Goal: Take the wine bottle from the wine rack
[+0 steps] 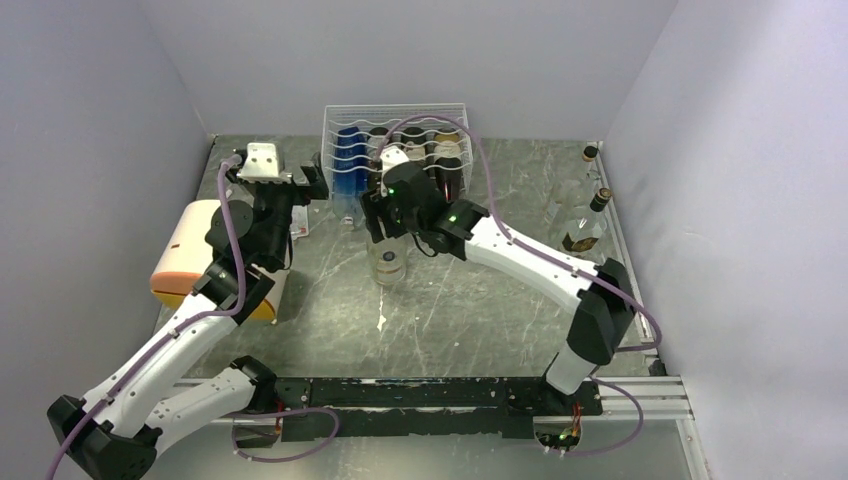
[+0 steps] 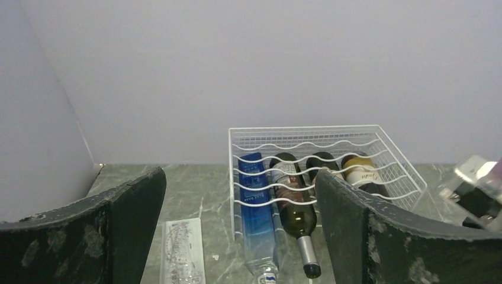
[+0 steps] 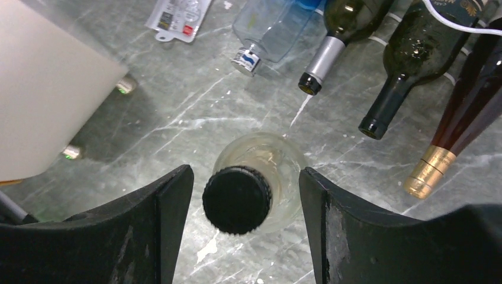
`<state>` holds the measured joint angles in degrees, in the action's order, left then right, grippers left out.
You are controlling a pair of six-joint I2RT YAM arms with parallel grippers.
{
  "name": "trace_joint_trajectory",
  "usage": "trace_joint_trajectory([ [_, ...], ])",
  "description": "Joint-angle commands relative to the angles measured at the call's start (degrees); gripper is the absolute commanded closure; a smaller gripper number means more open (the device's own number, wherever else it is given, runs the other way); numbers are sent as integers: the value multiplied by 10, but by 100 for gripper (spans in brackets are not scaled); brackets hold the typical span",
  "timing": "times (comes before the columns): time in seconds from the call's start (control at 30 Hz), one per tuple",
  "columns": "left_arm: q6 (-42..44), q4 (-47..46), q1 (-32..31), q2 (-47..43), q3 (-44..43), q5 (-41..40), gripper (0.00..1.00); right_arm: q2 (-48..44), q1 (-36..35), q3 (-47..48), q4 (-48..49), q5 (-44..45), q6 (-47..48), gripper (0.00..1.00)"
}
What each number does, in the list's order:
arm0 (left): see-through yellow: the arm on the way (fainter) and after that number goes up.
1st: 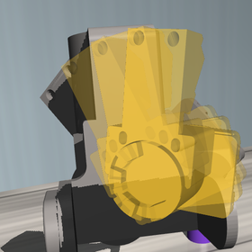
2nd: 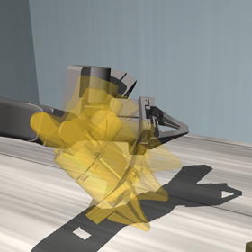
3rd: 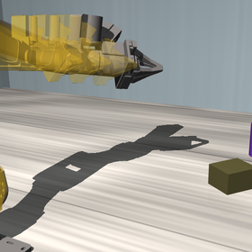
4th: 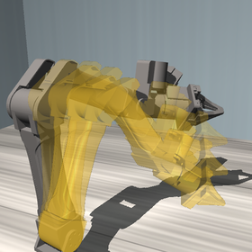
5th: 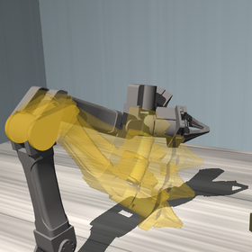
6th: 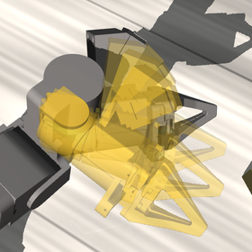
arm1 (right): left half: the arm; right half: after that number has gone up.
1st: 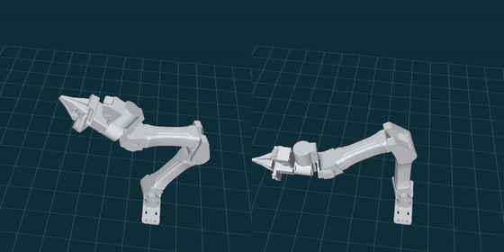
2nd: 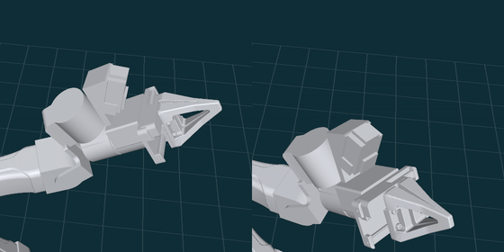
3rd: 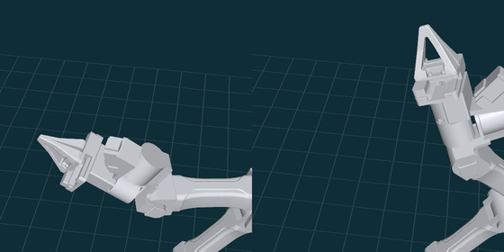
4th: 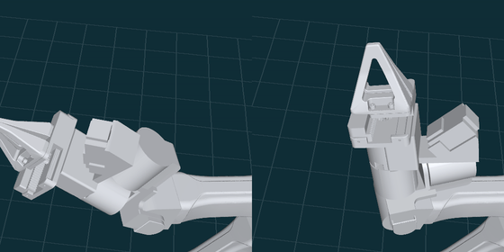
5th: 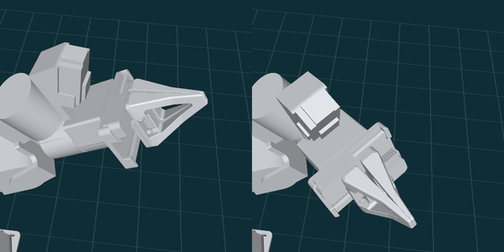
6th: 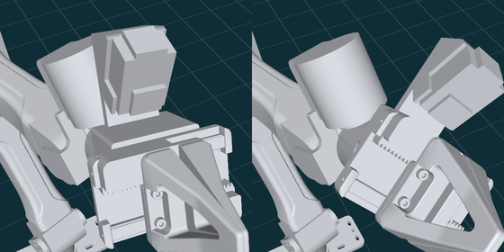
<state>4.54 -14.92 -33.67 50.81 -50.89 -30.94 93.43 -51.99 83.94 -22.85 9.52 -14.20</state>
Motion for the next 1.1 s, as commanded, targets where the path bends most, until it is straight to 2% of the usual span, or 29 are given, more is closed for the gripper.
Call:
trace_joint_trajectory([
  [0.0, 19, -44, 4, 1, 9, -19, 0, 28, -17, 33, -28, 84, 11, 34],
  [0.17, 21, -44, 3, -2, 12, -10, 3, 39, -25, 34, -31, 108, 9, 45],
  [0.27, 26, -46, 4, -2, 13, -16, 3, 30, -25, 23, -18, 117, 8, 56],
  [0.57, 27, -40, 4, 3, 11, -10, 6, -61, -25, -19, 30, 148, 5, 81],
  [0.83, 10, -22, 4, 9, 3, 11, 9, -176, -24, -48, -24, 220, -11, 90],
  [1.07, -2, -15, 3, 17, 1, 18, 11, -298, -22, -103, -160, 325, -84, 95],
])
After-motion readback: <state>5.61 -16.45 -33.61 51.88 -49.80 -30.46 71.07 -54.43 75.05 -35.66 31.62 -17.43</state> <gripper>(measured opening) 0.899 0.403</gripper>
